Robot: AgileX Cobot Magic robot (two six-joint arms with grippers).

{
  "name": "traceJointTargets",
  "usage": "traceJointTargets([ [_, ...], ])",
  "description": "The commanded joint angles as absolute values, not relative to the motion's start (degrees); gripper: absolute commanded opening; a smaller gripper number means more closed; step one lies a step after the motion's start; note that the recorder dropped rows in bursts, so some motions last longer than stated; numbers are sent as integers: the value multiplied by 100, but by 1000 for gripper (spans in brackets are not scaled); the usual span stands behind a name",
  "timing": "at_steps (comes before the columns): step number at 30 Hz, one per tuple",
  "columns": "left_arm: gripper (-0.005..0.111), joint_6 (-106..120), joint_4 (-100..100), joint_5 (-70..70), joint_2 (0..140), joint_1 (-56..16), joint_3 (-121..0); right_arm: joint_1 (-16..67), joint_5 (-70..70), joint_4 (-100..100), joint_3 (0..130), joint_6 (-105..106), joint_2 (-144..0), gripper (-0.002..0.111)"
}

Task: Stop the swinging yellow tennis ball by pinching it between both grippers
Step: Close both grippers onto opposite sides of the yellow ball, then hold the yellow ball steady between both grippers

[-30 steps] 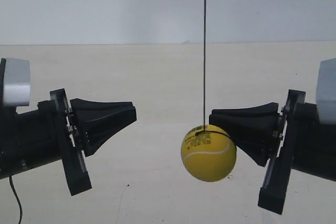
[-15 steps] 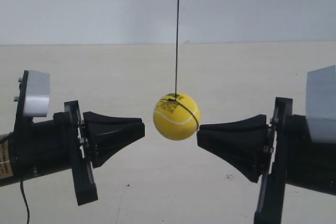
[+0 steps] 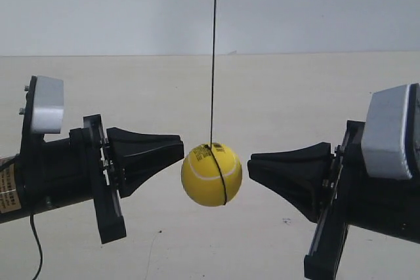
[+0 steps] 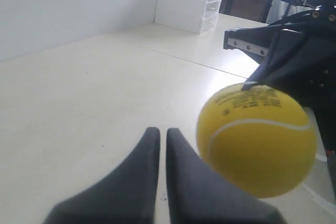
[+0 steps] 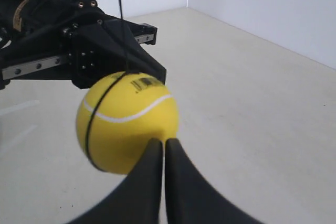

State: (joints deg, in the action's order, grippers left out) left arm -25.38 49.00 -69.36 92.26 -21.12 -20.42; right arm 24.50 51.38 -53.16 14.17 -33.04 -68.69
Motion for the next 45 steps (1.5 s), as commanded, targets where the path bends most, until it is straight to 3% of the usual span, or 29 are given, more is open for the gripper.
traceJointTargets([
  [1,5,-2592,5054,-6996,9242,-2136,-2061,2455,5164,-5266,1449,-3240,-6864,0],
  [38,5,-2752,5504,-6996,9242,-2136,-2061,2455,5242,-5471,1449,-3457,-6864,0],
  [45,5,-2404,4901,-6996,9242,-2701,-2070,2455,5220,-5471,1449,-3458,-6864,0],
])
